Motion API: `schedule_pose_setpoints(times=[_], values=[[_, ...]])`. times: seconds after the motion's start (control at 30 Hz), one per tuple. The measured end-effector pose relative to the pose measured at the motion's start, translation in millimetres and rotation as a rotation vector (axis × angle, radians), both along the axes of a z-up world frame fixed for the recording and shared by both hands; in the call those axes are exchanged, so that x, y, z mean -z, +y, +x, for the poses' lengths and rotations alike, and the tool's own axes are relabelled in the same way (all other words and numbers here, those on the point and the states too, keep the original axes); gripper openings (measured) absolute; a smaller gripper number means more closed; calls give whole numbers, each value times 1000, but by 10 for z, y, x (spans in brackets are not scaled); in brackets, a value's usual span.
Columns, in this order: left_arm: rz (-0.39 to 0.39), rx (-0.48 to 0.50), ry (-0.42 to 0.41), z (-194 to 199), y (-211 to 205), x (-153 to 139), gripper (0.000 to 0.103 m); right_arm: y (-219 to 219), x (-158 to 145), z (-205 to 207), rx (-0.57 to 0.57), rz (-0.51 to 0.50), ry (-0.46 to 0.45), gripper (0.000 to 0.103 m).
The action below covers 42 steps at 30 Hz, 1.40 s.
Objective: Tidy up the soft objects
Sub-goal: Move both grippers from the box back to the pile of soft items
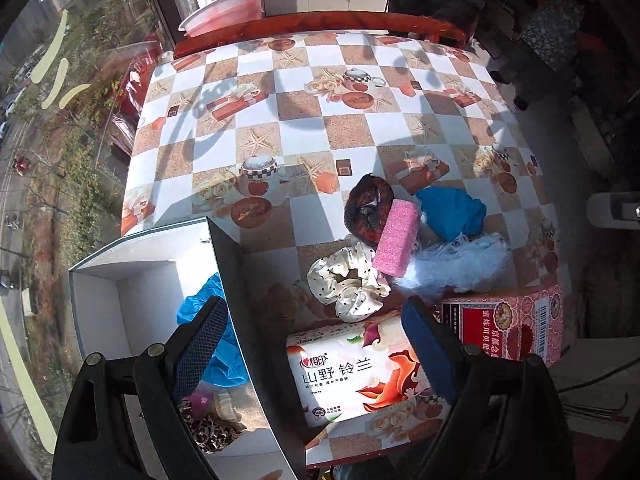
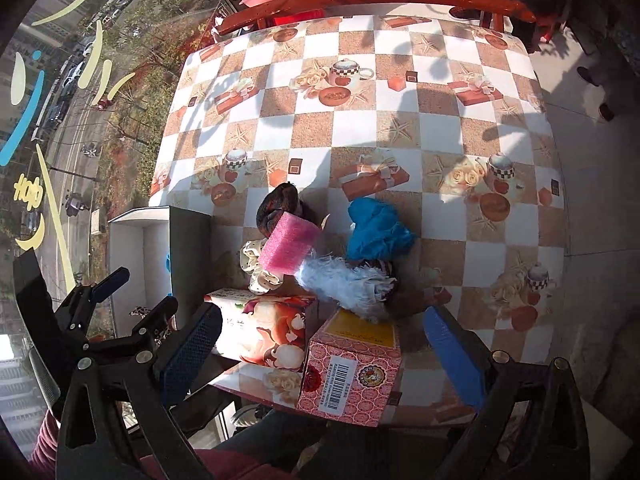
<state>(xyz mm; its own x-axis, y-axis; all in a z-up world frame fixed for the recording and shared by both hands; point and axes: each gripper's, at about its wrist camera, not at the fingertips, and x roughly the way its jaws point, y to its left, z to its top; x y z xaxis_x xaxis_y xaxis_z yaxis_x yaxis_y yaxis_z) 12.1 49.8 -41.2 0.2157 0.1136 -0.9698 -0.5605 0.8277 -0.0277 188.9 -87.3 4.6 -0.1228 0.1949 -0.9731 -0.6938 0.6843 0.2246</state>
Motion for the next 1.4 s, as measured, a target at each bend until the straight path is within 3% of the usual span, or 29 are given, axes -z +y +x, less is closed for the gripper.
schedule_pose_setpoints(times=[0.27,0.43,0.63,0.73,0.83,0.97,1.13,1.27,1.4], values=[[-4,106,171,743,-115,565,91,-300,659,407,42,-67,78,102],[-12,137,285,1003,-107,888,91,-103,1105,620,37,-89,123,102],[27,165,366,1189,-14,1194,91,307,1706,562,-71,-121,214,102],[110,123,387,1316,254,1253,91,370,1912,569,-100,-182,178,102],[149,5,366,1408,698,1166,91,293,1941,732,-69,-201,109,102],[122,-124,265,1362,1089,850,91,3,1831,1131,40,-239,-29,102],[74,-158,203,1200,1131,659,91,-457,1739,1414,149,-205,2,101],[45,-157,204,1146,1031,687,91,-686,1728,1364,161,-186,31,102],[-38,-200,188,1196,985,778,91,-767,1715,1258,135,-160,34,102]])
